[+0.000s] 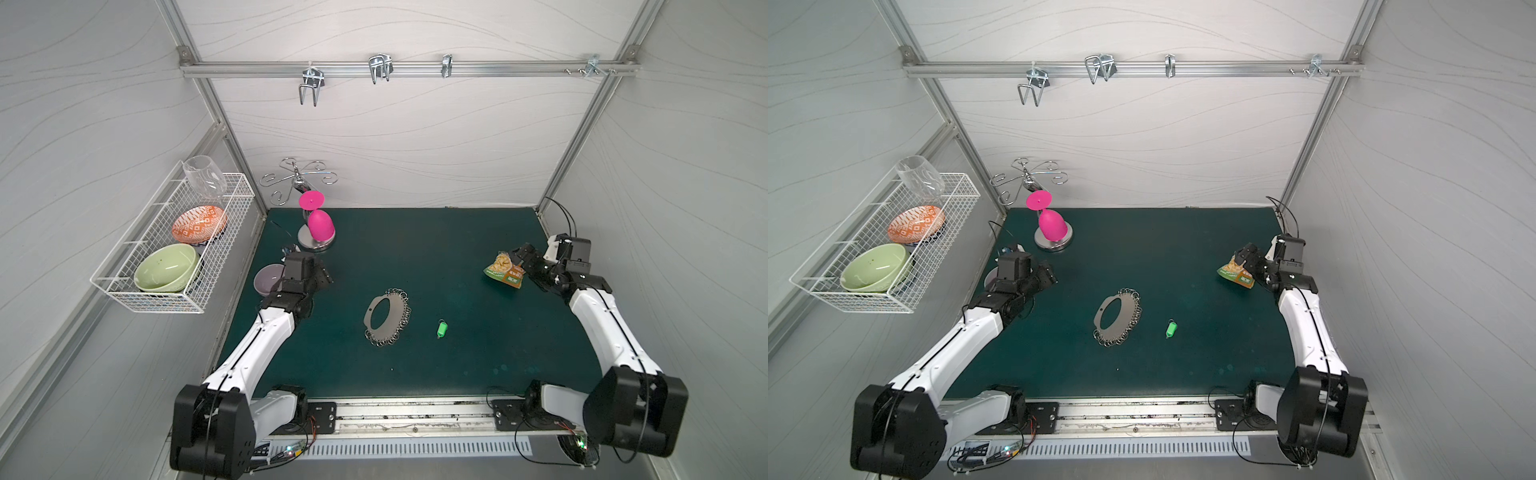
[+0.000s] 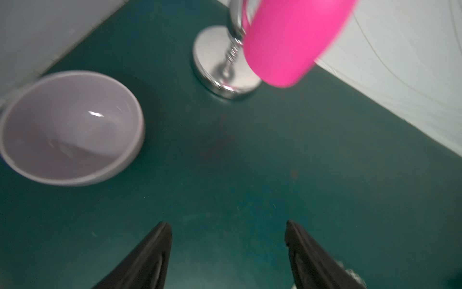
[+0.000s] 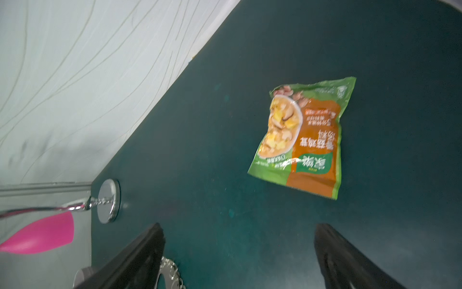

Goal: Attach keys to a key ring
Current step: Pick up the keyring from the center of the board.

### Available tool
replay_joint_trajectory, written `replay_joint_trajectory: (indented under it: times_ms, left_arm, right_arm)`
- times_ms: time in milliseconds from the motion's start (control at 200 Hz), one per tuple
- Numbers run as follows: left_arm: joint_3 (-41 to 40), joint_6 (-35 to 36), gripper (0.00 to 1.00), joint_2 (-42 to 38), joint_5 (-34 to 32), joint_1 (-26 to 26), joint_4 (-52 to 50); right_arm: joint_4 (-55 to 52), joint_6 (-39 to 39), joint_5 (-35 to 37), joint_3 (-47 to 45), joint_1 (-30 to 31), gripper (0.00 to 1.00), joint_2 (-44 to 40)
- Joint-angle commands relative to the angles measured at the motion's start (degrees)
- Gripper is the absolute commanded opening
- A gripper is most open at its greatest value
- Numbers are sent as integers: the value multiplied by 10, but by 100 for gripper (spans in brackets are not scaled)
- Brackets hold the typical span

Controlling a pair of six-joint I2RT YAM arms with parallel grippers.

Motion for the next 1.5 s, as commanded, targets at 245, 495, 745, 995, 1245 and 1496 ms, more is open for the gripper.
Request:
replay_joint_trajectory:
  times_ms: [245,495,745,995,1245,1496]
  left_arm:
    - [-40,-132,61,-87,-7,-198,-140]
    - [-75,-136,56,-30,-18,-298,-28]
    - [-141,-95,56,-1,83,-305,174]
    - [-75,-69,43,83,97,-307,156]
    - [28,-91,40,173,-2,-327,83]
    - [99,-126,39,245,-27,-332,19]
  right_arm:
    - [-177,-56,7,39,107,71,-68]
    - [-249,-67,83,56,217,60,-65]
    - [-266,-92,144,62,268,60,-108]
    - [-258,-126,160,59,269,61,-130]
    - [-248,-143,136,57,236,60,-111]
    - [-240,-138,114,61,220,59,-107]
